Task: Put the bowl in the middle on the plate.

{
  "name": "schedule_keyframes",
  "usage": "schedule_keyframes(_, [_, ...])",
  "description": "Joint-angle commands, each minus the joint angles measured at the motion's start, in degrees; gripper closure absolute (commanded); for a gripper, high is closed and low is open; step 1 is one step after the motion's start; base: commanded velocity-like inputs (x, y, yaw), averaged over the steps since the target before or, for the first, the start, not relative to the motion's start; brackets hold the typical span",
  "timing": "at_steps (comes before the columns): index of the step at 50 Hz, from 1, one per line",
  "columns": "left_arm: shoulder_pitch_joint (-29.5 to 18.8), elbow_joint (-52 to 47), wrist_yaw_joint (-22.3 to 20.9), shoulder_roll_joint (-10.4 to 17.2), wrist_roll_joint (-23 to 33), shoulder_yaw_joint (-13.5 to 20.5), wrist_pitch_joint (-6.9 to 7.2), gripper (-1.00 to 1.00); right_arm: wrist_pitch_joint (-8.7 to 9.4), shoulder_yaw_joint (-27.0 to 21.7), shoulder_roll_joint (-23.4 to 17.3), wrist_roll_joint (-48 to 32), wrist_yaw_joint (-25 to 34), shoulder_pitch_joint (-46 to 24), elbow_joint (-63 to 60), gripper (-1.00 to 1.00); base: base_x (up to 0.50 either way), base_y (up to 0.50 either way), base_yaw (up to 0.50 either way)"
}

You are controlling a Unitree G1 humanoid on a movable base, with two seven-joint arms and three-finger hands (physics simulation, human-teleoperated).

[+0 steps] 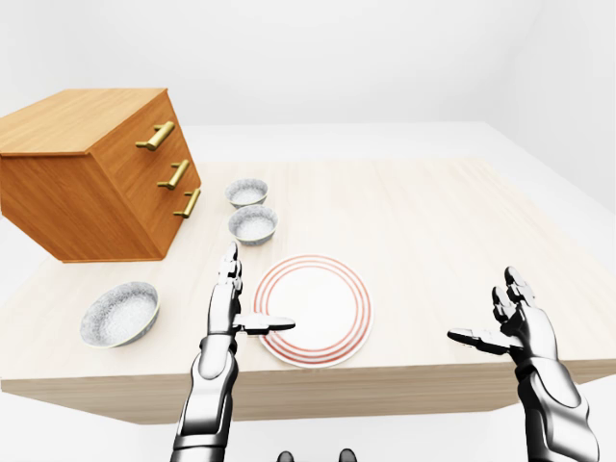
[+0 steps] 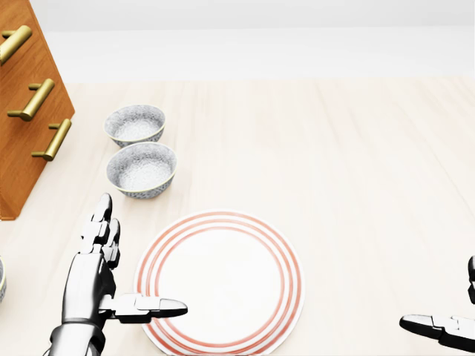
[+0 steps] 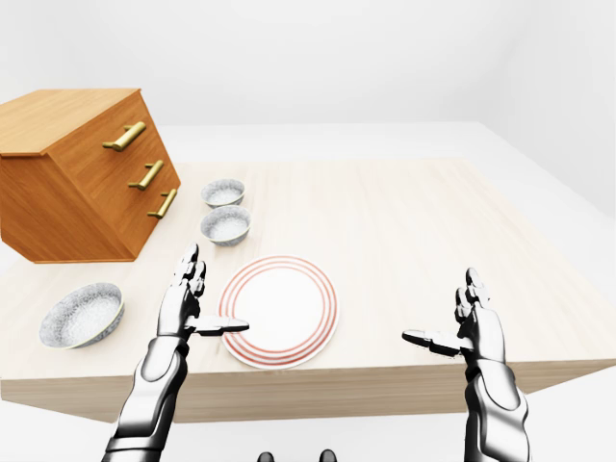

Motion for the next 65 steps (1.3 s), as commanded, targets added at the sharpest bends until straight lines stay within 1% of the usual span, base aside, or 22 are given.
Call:
schedule_keyframes(1, [-0.16,0.12,0.06,0.0,-0.09,0.13,0.01,-1.0,-0.3,0.04,-0.09,0.26,0.1,-0.17,0.35,-1.0,0.32,0.0,0.0])
schedule_keyframes(8, [-0.21,0.77,-0.04,0.05,0.05,0.04,-0.58,-1.0,-0.07,0.07,0.1,-0.11,-0.11,0.05,-0.2,-1.0,0.32,0.0,0.0])
schedule_keyframes(11, [0.19,-0.55,-0.04,-0.04,0.1,-0.11,0.34,-1.0,-0.76,0.11,0.04,-0.26,-0.06,-0.14,0.66,-1.0,0.32,0.0,0.0])
schedule_keyframes(22, [0.16,-0.46,-0.07,-0.03,0.15,-0.06,0.25,-1.0,-1.27,0.55,-0.22,-0.92,-0.52,-0.3,2.29,-1.0,0.32,0.0,0.0])
schedule_keyframes(24, [0.27,-1.17,0.06,-0.09,0.25,-0.13,0.9,-1.0,-0.94,0.57,-0.2,-0.64,-0.49,-0.25,2.08,-1.0,0.31,0.0,0.0])
schedule_keyframes(26, [-0.14,0.14,0.13,0.01,0.35,-0.03,0.02,-1.0,0.19,0.56,0.0,-0.69,-0.55,0.29,0.15,-1.0,0.31,0.0,0.0])
schedule_keyframes(28, [0.21,-1.13,0.13,-0.09,0.37,-0.19,0.96,-1.0,0.19,0.41,0.08,-0.63,-0.51,0.19,-0.18,-1.0,0.3,0.0,0.0])
schedule_keyframes(30, [-0.37,0.73,0.05,0.06,0.19,0.11,-0.34,-1.0,0.19,0.32,-0.01,-0.76,-0.54,-0.01,0.28,-1.0,0.3,0.0,0.0])
schedule_keyframes(33, [0.21,-1.04,0.03,-0.05,0.31,-0.17,0.81,-1.0,0.19,0.3,0.01,-0.89,-0.52,0.14,0.15,-1.0,0.29,0.0,0.0])
schedule_keyframes(36, [0.1,0.03,-0.05,-0.02,0.23,-0.06,-0.24,-1.0,0.0,0.27,0.13,-1.27,-0.71,0.16,0.13,-1.0,0.26,0.0,0.0])
schedule_keyframes(39, [0.44,-1.37,-0.03,-0.12,0.31,-0.26,0.82,-1.0,-0.71,0.33,0.3,-1.05,-0.33,0.21,-0.13,-1.0,0.17,0.0,0.0])
schedule_keyframes(42, [-0.06,0.73,0.01,-0.01,0.26,-0.01,-0.78,-1.0,0.19,0.03,0.93,0.26,0.62,0.93,-3.01,-1.0,0.07,0.0,0.0])
schedule_keyframes(47, [0.34,-1.04,0.04,-0.1,0.33,-0.21,0.6,-1.0,0.19,-0.14,1.05,0.11,0.77,0.9,-3.02,-1.0,0.0,0.0,0.0])
schedule_keyframes(49, [-0.23,0.5,0.09,0.1,0.22,0.19,-0.59,-1.0,-0.37,-0.1,1.05,-0.19,0.73,0.8,-2.28,-1.0,0.0,0.0,0.0])
schedule_keyframes(50, [-0.19,-0.76,-0.2,0.01,-0.51,0.34,0.45,-1.0,-0.59,-0.13,0.97,-0.13,0.75,0.68,-1.92,-1.0,0.0,0.0,0.0])
schedule_keyframes(54, [-0.36,-1.15,0.14,0.03,-0.26,0.29,-0.15,-1.0,-0.13,-0.1,1.07,-0.06,0.81,0.93,-2.73,-1.0,0.0,0.0,0.0])
schedule_keyframes(57, [1.1,-6.38,-3.41,-0.68,-6.03,0.12,1.65,-1.0,-0.58,-0.03,1.07,-0.16,0.93,0.85,-2.28,-1.0,0.0,0.0,0.0])
schedule_keyframes(58, [1.4,-8.18,-3.35,-0.94,-7.1,0.05,3.15,-1.0,-1.29,-0.05,0.91,-0.13,0.99,0.53,-1.18,-1.0,0.0,0.0,0.0])
schedule_keyframes(59, [1.43,-8.31,-3.3,-0.9,-7.21,0.01,3.25,-1.0,-0.98,-0.05,0.86,-0.03,0.93,0.56,-1.43,-1.0,0.0,0.0,0.0])
schedule_keyframes(63, [-0.34,-6.95,-2.77,-0.57,-5.56,-0.83,1.19,-1.0,-1.83,0.22,0.57,0.05,0.72,0.21,-0.03,-1.0,0.0,0.0,0.0])
schedule_keyframes(64, [-0.76,-6.7,-2.26,-0.45,-4.54,-0.95,1.37,-1.0,-1.54,0.22,0.53,0.15,0.65,0.29,-0.32,-1.0,0.0,0.0,0.0])
schedule_keyframes(65, [-1.8,-5.24,-1.22,-0.31,-3.1,-0.75,0.35,-1.0,-0.78,0.14,0.62,0.35,0.72,0.67,-1.51,-1.0,0.0,0.0,0.0])
